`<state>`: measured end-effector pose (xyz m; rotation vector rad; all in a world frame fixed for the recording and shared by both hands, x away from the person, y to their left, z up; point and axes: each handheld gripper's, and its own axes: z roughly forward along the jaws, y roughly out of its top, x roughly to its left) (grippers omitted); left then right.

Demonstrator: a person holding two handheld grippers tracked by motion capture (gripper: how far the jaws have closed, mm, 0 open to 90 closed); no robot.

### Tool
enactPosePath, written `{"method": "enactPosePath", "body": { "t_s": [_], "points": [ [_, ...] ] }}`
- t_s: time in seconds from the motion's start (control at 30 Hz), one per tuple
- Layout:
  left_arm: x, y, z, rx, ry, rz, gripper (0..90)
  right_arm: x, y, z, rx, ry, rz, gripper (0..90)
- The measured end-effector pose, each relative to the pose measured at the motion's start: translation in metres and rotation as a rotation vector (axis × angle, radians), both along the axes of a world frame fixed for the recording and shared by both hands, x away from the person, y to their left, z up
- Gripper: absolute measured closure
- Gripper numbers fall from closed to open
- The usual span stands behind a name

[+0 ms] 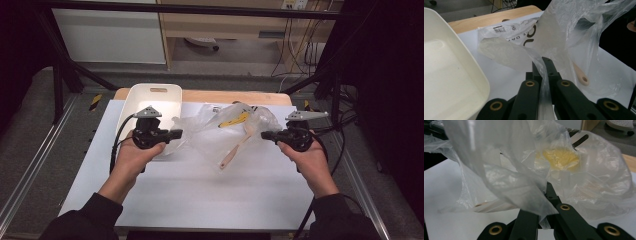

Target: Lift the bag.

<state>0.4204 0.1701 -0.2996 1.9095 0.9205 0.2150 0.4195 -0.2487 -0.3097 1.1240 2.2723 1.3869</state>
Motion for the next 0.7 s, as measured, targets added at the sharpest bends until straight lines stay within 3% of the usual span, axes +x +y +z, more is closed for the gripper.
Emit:
{"method": "enactPosePath", "body": {
  "t_s": [0.13, 0.27, 0.43, 0.7],
  "points": [
    [0.009, 0.002, 0.013, 0.010, -0.007, 0.007, 90.0, 0.008, -0.004, 0.011, 0.014, -0.005, -0.018, 90.0],
    [0.022, 0.005, 0.025, -0.014, 0.006, 0.028, 90.0, 0.018, -0.008, 0.022, 0.027, -0.013, -0.036, 90.0],
    [0.039, 0.008, 0.034, -0.014, 0.015, 0.058, 90.0, 0.033, -0.010, 0.032, 0.032, -0.011, -0.063, 90.0],
    [0.067, 0.012, 0.054, -0.010, 0.005, 0.121, 90.0, 0.057, -0.007, 0.056, 0.017, -0.032, -0.098, 90.0]
  ]
}}
